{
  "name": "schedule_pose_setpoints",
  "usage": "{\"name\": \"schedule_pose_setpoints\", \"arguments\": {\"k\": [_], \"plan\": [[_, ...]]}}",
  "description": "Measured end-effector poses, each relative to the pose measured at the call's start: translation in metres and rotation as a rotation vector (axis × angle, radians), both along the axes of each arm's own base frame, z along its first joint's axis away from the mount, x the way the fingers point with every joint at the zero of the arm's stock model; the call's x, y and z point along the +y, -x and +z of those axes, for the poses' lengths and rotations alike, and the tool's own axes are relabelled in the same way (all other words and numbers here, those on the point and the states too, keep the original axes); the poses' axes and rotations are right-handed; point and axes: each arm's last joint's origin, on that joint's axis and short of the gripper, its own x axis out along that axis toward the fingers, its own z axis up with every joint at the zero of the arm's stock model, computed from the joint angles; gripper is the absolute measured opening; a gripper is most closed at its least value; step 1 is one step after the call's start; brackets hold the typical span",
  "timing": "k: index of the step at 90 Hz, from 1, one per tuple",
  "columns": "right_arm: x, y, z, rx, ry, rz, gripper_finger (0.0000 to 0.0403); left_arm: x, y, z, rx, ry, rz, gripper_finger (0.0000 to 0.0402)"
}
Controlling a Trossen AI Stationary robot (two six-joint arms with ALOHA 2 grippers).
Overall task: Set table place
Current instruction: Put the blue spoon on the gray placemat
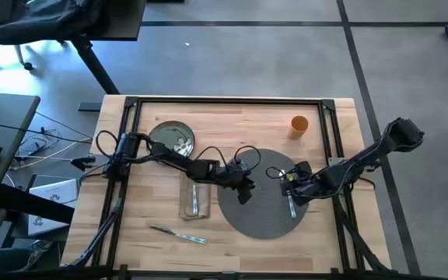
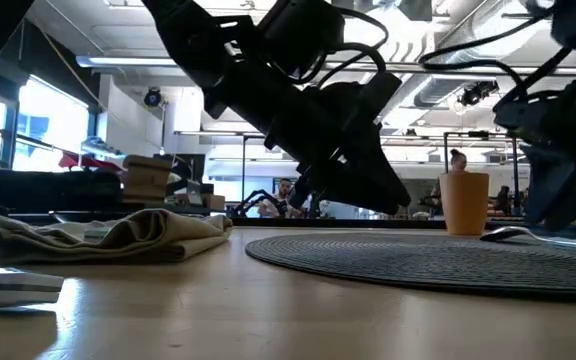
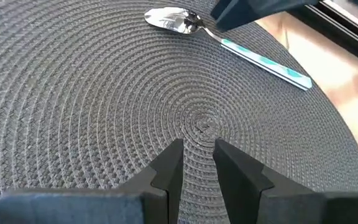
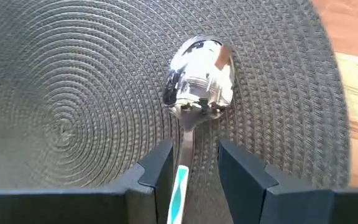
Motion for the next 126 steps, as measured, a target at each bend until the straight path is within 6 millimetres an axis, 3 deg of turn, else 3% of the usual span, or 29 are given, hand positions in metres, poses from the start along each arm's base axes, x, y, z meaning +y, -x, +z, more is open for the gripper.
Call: {"name": "schedule_pose_setpoints", "arguments": {"k": [39, 54, 62, 91, 100, 111, 126], "plan": [[0.002, -0.008, -0.021, 0.045, 0.125, 0.006, 0.0101, 0.0, 0.0, 0.0, -0.001, 0.021, 0.014, 0.0076], [0.002, -0.008, -0.022, 0.063, 0.129, 0.025, 0.0047, 0.0, 0.0, 0.0, -0.001, 0.021, 0.014, 0.0076], [0.003, -0.007, -0.016, 0.053, 0.082, 0.057, 0.001, 0.0, 0.0, 0.0, 0.0, 0.021, 0.015, 0.0076], [-0.001, 0.012, 0.035, -0.167, -0.06, 0.152, 0.0002, -0.001, -0.001, 0.002, -0.001, 0.026, -0.001, 0.0076], [0.002, 0.014, 0.049, -0.274, -0.072, 0.232, 0.0001, -0.002, -0.008, 0.02, -0.053, 0.014, -0.067, 0.0076], [0.005, 0.011, 0.067, -0.44, -0.041, 0.377, 0.0001, -0.006, -0.016, 0.055, -0.164, -0.034, -0.193, 0.0076], [0.009, 0.005, 0.094, -0.679, 0.044, 0.539, 0.0, -0.007, -0.015, 0.098, -0.278, -0.097, -0.295, 0.0089]]}}
